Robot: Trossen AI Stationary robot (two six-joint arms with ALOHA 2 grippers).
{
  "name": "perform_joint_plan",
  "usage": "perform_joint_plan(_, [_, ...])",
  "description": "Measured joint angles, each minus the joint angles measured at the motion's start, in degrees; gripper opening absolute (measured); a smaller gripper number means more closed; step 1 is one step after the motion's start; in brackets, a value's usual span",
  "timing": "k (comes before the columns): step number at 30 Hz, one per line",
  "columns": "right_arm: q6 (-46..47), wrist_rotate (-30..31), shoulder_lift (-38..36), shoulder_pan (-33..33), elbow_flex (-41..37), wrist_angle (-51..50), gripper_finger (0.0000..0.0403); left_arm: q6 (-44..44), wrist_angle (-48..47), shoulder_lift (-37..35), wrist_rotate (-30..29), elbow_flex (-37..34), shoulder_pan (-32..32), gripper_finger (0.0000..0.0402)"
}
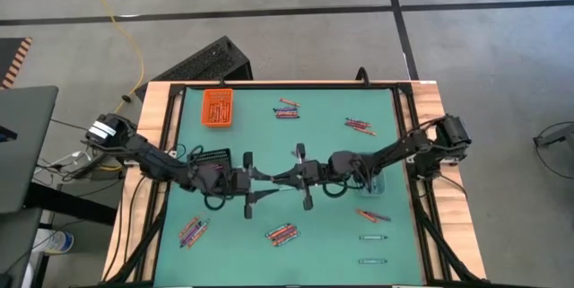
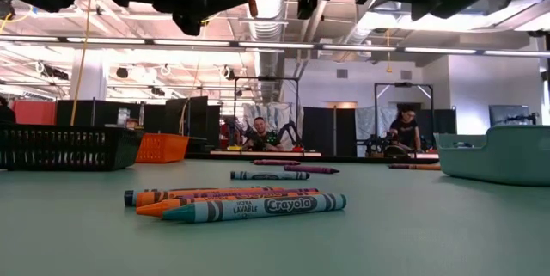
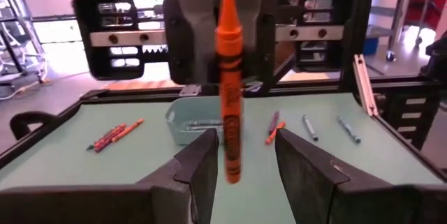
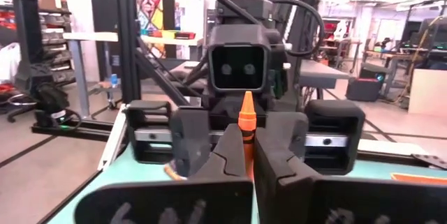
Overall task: Sort crayons
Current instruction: Put the orange crayon into the orange bin
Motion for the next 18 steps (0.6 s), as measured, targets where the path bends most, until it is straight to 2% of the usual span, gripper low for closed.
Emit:
perform_joint_plan(8, [0.0, 0.0, 0.0, -0.5, 0.0, 0.0, 0.0008, -1.2, 0.1, 0.0, -0.4, 0.0, 1.1, 0.0122])
perform_joint_plan(10, [-0.3, 0.0, 0.0, -0.8, 0.0, 0.0, 0.0008, -0.5, 0.1, 0.0, -0.3, 0.0, 1.0, 0.0098])
perform_joint_plan(14, [-0.5, 0.2, 0.0, -0.7, 0.0, -0.4, 0.0010, -0.3, -0.2, 0.0, -1.3, 0.0, 1.0, 0.0020])
perform_joint_plan(18, [-0.6, 0.4, -0.1, -0.8, 0.0, -0.4, 0.0020, 0.0, -0.3, 0.0, -4.9, 0.0, 1.0, 0.0009])
